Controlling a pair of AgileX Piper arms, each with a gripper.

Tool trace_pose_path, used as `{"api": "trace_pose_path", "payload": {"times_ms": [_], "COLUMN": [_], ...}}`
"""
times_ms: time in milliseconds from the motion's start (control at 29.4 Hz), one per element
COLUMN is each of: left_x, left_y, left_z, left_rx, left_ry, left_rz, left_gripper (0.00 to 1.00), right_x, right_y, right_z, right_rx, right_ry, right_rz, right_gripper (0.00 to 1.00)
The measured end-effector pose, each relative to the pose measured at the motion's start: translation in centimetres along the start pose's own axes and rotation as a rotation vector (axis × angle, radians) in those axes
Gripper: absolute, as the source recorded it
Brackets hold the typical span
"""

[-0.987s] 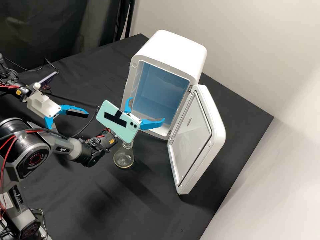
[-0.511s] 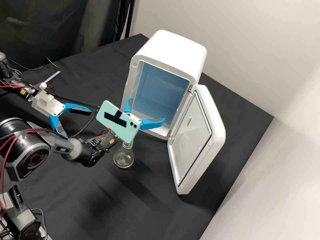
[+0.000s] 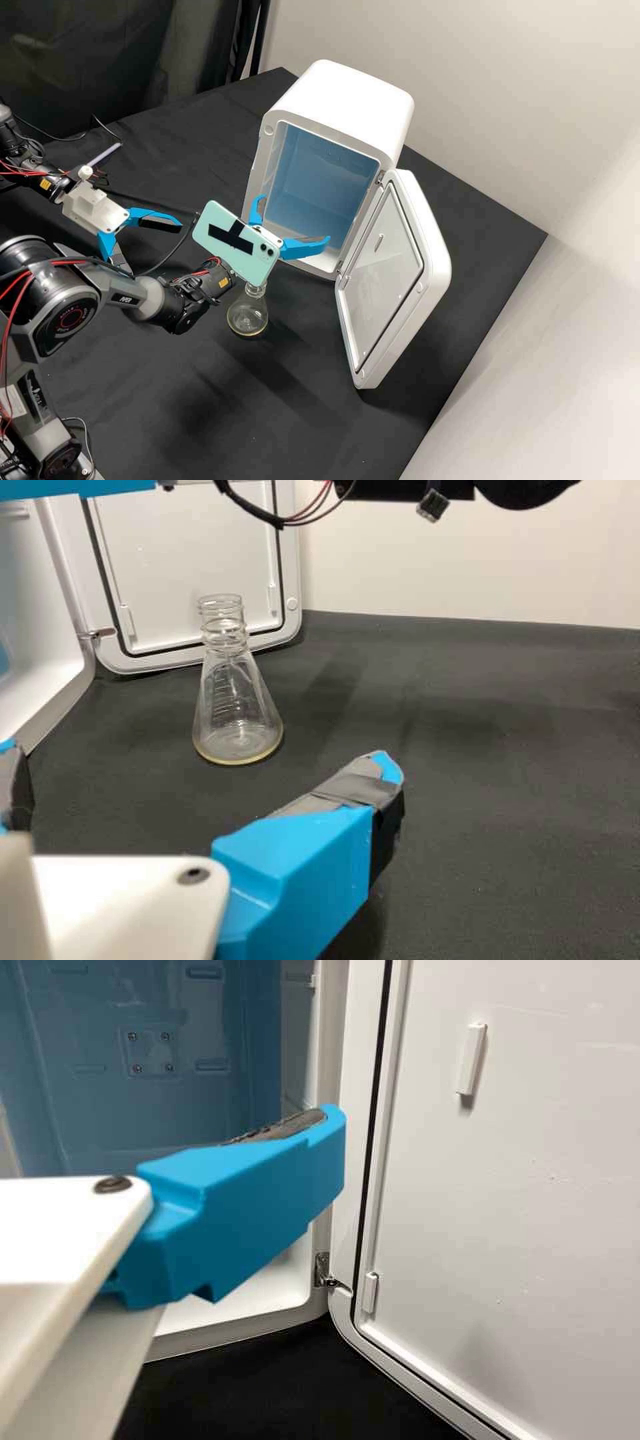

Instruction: Place the flask in the incubator

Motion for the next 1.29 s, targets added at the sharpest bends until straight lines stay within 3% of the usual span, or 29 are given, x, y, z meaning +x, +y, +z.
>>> {"api": "trace_pose_path", "payload": {"times_ms": [374, 579, 851, 1021, 1294], "left_x": [0.0, 0.0, 0.0, 0.0, 0.0], "left_y": [-0.02, -0.03, -0.09, -0.11, -0.12], "left_z": [0.1, 0.1, 0.4, 0.4, 0.4], "left_rx": [0.004, 0.005, 0.009, 0.011, 0.012], "left_ry": [-0.009, -0.011, -0.021, -0.025, -0.027], "left_rz": [-0.003, -0.003, -0.006, -0.007, -0.008], "left_gripper": [1.00, 1.00, 1.00, 1.00, 1.00], "right_x": [-1.4, -2.9, -4.4, -5.0, -5.7], "right_y": [-0.3, -0.3, -0.4, -1.0, -1.2], "right_z": [0.8, 1.3, 1.5, 1.9, 1.9], "right_rx": [-0.018, -0.004, -0.014, -0.016, -0.016], "right_ry": [0.007, 0.014, 0.047, 0.035, 0.045], "right_rz": [-0.017, -0.029, -0.039, -0.070, -0.070], "right_gripper": [1.00, 1.00, 1.00, 1.00, 1.00]}}
